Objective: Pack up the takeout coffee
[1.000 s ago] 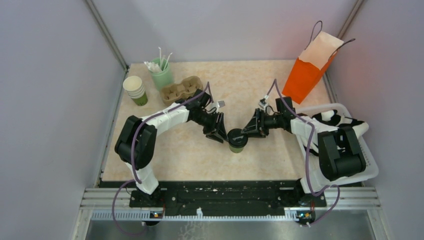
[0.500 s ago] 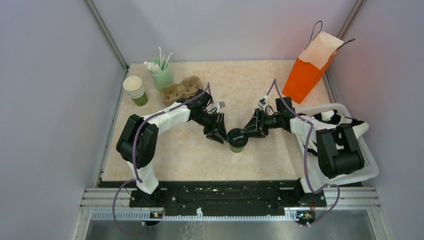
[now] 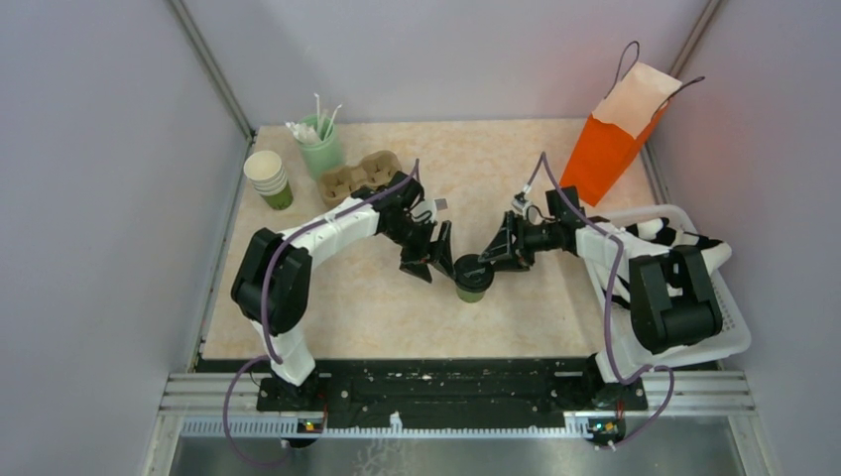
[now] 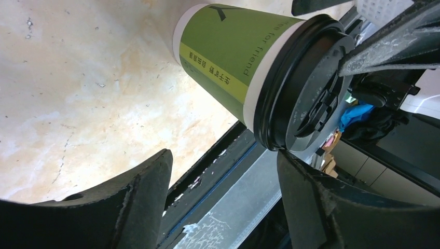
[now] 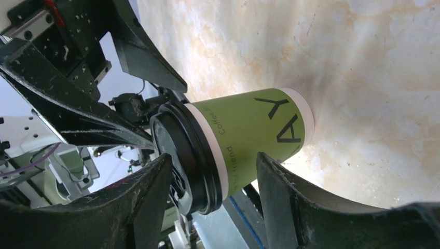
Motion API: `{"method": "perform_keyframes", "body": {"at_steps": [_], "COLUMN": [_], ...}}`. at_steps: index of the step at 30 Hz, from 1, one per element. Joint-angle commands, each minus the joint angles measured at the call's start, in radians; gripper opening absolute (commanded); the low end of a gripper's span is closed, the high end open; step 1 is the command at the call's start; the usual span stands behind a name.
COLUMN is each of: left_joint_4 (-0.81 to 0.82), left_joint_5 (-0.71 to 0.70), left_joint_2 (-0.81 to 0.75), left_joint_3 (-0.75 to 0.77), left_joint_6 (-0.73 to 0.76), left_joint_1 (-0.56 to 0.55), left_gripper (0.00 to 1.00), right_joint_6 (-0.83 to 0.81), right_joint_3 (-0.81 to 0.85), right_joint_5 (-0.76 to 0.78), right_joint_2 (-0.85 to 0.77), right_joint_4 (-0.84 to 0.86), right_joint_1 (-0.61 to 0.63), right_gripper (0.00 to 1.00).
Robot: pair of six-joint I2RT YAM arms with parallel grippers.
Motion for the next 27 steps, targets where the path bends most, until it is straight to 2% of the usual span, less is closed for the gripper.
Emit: {"method": "perform_keyframes", "body": {"at_steps": [1, 8, 14, 17, 20, 27], "left_joint_4": [0.016, -0.034, -0.008, 0.019, 0.056, 0.077], "left_joint_5": [0.037, 0.028, 0.064, 0.087, 0.117, 0.113], "left_joint_2": [-0.065, -0.049, 0.002, 0.030, 0.031, 0.049], "left_joint_3": [0.036, 0.072, 0.116, 0.111, 0.071, 0.014], "left_joint_6": [0.032, 0.053, 0.037, 0.024, 0.018, 0.036], "left_joint_1": [0.002, 0.014, 0.018, 0.018, 0.018, 0.017], "left_gripper": [0.82, 0.83, 0.88, 0.87, 0.82, 0.66], "right_joint_6": [-0.067, -0.115, -0.127, -0.122, -0.118, -0.088], "right_joint_3": [0.082, 0.125, 0.113, 0.075, 0.038, 0.044], "right_joint_5": [0.008, 0.040, 0.090, 0.056, 0.015, 0.007], "right_joint_2": [-0.004, -0.016, -0.083, -0.112, -0.113, -0.057], "right_joint_4": [-0.066, -0.162, -0.245, -0.238, -0.206, -0.142], "right_joint_1": [-0.002, -0.002, -0.003, -0.002, 0.000, 0.025], "right_gripper": [0.61, 0.67, 0.82, 0.85, 0.85, 0.75]}}
